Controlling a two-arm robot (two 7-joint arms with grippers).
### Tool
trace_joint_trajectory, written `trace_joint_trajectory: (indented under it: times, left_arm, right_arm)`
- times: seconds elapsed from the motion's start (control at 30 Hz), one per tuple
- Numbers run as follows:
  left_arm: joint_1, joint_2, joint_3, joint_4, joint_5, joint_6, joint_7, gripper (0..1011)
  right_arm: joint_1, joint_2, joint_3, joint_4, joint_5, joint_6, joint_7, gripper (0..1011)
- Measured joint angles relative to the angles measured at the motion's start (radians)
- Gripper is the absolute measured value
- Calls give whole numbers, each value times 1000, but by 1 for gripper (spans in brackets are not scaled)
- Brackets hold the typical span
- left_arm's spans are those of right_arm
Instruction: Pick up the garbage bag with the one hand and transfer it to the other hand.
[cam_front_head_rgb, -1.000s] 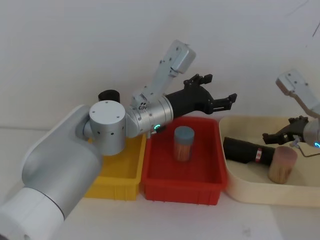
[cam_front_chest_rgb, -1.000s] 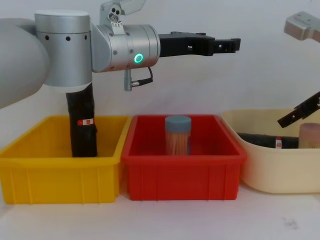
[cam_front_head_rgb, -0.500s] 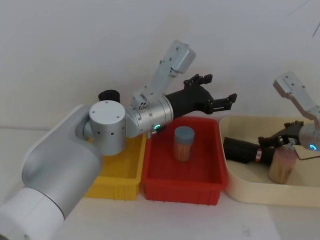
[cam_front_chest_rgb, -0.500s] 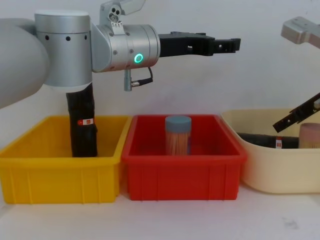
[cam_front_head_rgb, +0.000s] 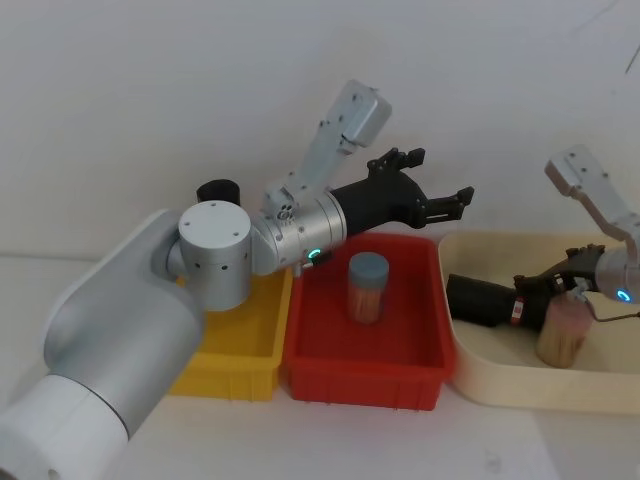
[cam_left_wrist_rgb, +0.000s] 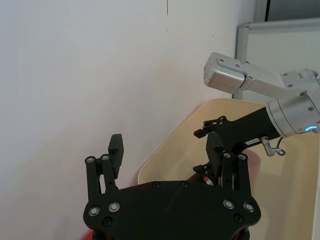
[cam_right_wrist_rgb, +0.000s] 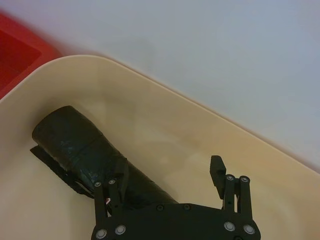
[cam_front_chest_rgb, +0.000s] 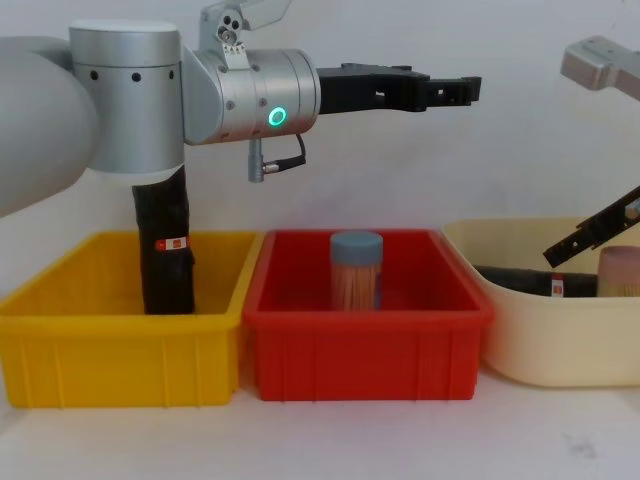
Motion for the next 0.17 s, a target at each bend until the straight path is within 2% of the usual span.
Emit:
trace_joint_trajectory:
  times: [0.17]
  left_arm:
    - [0, 0, 0, 0, 0, 0, 0, 1001]
  right_arm:
    - [0, -1, 1, 1, 1, 2, 0, 1002]
